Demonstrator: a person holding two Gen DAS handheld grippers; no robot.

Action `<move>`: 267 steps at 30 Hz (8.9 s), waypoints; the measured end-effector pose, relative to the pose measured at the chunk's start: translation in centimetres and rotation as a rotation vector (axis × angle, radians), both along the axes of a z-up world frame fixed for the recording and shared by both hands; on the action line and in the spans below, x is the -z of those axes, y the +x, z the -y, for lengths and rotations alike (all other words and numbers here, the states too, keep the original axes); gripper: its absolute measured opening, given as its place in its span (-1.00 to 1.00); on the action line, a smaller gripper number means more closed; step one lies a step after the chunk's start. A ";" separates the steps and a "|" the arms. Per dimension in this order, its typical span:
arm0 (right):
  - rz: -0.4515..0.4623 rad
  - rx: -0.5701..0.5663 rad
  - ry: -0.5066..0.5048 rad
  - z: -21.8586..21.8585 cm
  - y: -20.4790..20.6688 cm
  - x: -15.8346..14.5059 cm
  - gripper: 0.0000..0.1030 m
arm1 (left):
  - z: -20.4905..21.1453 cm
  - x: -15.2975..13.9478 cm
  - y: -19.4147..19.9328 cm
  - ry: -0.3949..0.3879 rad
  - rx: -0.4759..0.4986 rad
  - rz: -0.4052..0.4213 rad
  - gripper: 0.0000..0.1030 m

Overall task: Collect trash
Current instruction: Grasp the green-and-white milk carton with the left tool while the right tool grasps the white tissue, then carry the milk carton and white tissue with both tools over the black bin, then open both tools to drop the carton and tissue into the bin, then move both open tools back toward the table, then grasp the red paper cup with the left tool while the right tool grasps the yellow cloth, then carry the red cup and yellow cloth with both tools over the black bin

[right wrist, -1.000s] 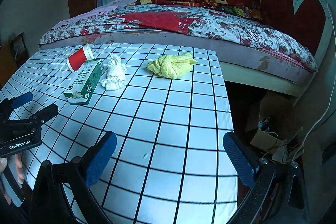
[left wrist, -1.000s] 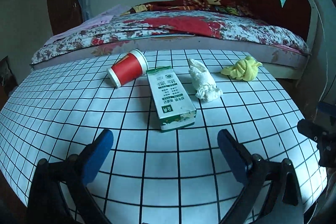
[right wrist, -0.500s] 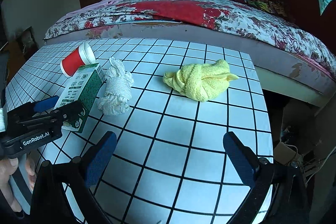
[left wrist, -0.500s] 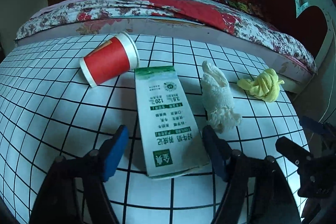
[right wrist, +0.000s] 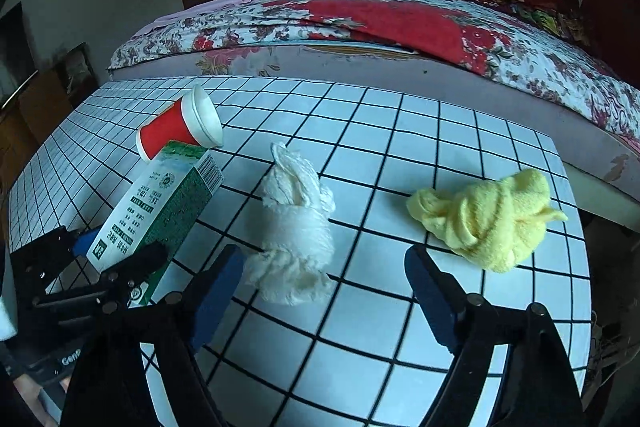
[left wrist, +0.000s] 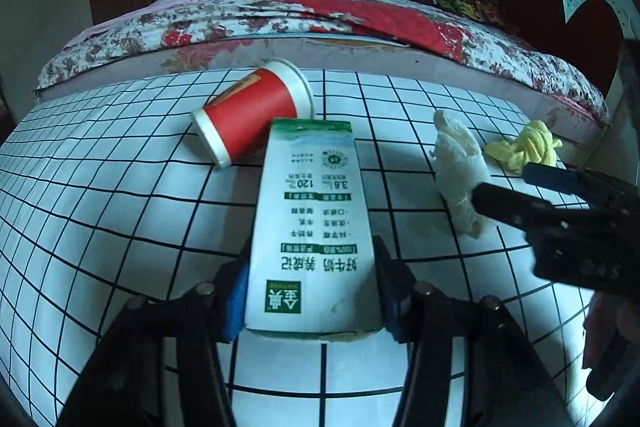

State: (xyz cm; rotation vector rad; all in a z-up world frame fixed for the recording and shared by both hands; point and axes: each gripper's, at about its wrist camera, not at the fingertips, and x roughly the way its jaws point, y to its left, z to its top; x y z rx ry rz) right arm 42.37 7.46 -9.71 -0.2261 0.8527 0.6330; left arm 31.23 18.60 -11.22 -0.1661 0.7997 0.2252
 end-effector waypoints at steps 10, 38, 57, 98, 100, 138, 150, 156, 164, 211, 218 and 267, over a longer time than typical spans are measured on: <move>-0.026 -0.019 -0.018 -0.3 -0.7 0.7 -0.24 | 0.6 -0.2 -0.6 -0.009 0.043 0.005 0.04; 0.168 0.154 0.061 14.9 -15.8 -9.4 -0.25 | 9.7 -7.9 -11.8 0.049 0.199 0.168 0.04; 0.282 0.281 0.123 25.6 -24.3 -13.0 -0.25 | 19.2 -12.2 -18.9 0.094 0.353 0.304 0.04; 0.172 0.578 0.053 44.3 -31.8 -4.6 -0.24 | 37.0 -4.6 -21.0 0.036 0.770 0.166 0.04; 0.158 0.581 0.045 44.8 -32.2 -3.6 -0.24 | 37.5 -3.9 -21.0 0.034 0.789 0.149 0.04; -0.234 0.587 -0.151 48.7 -30.4 13.2 0.98 | 39.6 8.9 -18.4 0.022 0.707 -0.191 0.94; -0.130 0.635 -0.159 48.2 -31.2 10.6 0.98 | 38.4 7.3 -19.3 0.073 0.667 -0.099 0.98; -0.061 0.659 -0.144 47.4 -31.7 8.0 0.98 | 37.1 5.1 -19.5 0.075 0.635 -0.040 0.98; 0.057 0.680 -0.071 45.0 -31.8 3.7 0.98 | 34.2 1.2 -20.3 0.069 0.585 0.042 0.98; 0.120 0.294 0.040 14.3 -11.1 -5.6 0.98 | -1.2 -5.3 -8.6 0.148 0.074 0.134 0.91; 0.072 0.240 -0.056 8.6 -1.6 -3.2 0.98 | -4.5 -3.2 0.2 0.193 0.109 0.098 0.89; 0.052 0.172 -0.009 6.7 2.0 -2.4 -0.07 | -1.8 -3.4 3.2 0.065 0.185 0.040 0.01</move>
